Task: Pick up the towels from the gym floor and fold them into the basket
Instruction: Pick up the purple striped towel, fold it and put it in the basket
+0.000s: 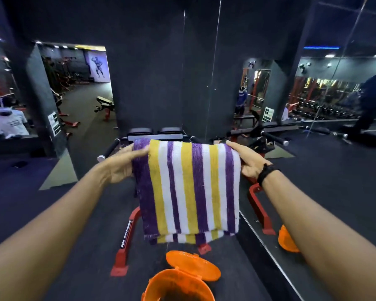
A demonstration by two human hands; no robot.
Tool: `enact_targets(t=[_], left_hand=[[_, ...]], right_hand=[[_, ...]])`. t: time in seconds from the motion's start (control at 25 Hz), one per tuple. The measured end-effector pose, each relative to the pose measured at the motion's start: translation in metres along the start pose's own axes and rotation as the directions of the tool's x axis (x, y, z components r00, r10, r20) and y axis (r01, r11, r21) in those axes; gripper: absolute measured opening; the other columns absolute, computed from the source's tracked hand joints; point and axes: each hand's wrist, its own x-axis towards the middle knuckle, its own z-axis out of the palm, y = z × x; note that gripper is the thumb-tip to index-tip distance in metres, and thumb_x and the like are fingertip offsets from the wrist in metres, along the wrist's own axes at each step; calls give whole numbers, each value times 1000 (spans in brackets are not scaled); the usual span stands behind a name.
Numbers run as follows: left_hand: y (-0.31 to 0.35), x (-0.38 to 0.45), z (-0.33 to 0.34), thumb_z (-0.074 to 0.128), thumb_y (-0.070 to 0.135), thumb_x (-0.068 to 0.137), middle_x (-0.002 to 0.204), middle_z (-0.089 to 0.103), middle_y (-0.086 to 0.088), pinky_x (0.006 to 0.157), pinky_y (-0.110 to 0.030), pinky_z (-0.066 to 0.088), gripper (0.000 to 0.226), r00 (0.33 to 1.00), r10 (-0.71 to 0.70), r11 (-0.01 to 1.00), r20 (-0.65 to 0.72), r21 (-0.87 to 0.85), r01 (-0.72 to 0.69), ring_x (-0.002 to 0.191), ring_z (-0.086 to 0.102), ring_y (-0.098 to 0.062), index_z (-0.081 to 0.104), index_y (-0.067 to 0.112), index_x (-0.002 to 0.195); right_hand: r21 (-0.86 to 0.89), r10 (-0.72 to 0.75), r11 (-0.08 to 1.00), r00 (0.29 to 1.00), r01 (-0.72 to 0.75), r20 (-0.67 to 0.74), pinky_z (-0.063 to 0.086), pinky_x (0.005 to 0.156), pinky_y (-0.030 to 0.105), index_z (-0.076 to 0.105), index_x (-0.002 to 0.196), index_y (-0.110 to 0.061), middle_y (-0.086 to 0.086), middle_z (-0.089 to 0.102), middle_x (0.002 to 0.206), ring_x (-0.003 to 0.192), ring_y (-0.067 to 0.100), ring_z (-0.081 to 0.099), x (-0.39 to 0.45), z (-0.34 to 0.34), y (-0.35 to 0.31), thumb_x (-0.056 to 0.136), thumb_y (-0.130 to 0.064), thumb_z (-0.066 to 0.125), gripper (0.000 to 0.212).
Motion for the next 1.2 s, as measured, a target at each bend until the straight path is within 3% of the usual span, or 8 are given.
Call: enact_targets(t=[0.16,0.4,0.6,0.72,0.8,0.96,1.08,1.2], left_hand=[[-2,-1,0,65,11,87,93,69,-2,67,-30,58,26,992,89,996,-86,32,-87,71,69,-9,58,22,110],[-10,10,-27,98,22,37,124,53,-8,93,-43,52,104,940,142,973,-309,217,-76,111,59,-24,36,33,120],[-6,3,-16,90,7,56,95,67,-9,81,-40,54,50,954,245,856,-171,500,-130,83,60,-17,69,12,101],[-3,5,-17,88,28,63,75,62,-1,63,-26,42,24,943,288,586,-165,809,-38,71,52,-13,73,18,79],[1,6,-19,85,43,62,75,62,-2,65,-28,43,26,931,353,491,-95,866,-98,72,53,-15,69,24,72],[9,-16,-13,86,39,61,79,65,-5,64,-24,51,49,965,257,925,49,276,-260,72,62,-13,63,5,89],[10,-23,-14,92,46,41,78,69,-4,65,-20,55,68,974,166,945,152,258,-202,71,66,-11,65,7,88],[14,-19,-14,91,45,45,80,68,-8,63,-25,54,58,994,98,958,-48,276,-81,71,65,-16,65,10,83]], right_hand=[[36,-60,998,995,58,75,59,65,28,60,114,-8,5,74,81,69,14,70,-11,4,-4,96,-20,54,23],[-6,-296,955,954,297,45,59,75,31,38,134,-15,18,68,104,83,19,70,-12,4,10,61,8,76,86],[-225,-414,893,907,389,-74,60,72,31,57,120,5,15,68,92,75,19,67,-9,3,15,71,15,72,52],[-697,-541,614,840,370,-31,57,80,42,71,91,-9,4,69,81,73,16,62,-4,1,19,71,-2,80,23],[-737,-605,539,796,407,-2,55,78,42,68,80,-17,-2,66,76,72,14,59,-8,2,14,75,-11,78,13],[-291,-438,833,882,471,174,57,82,34,65,100,-13,6,72,98,91,21,68,-21,-3,2,64,-29,85,45],[-241,-305,889,895,390,326,55,89,37,72,99,-14,12,72,106,97,24,69,-22,-2,6,59,-24,87,44],[-277,-324,891,931,359,166,53,93,46,72,100,-9,15,72,105,97,29,68,-13,7,6,68,-13,82,34]])
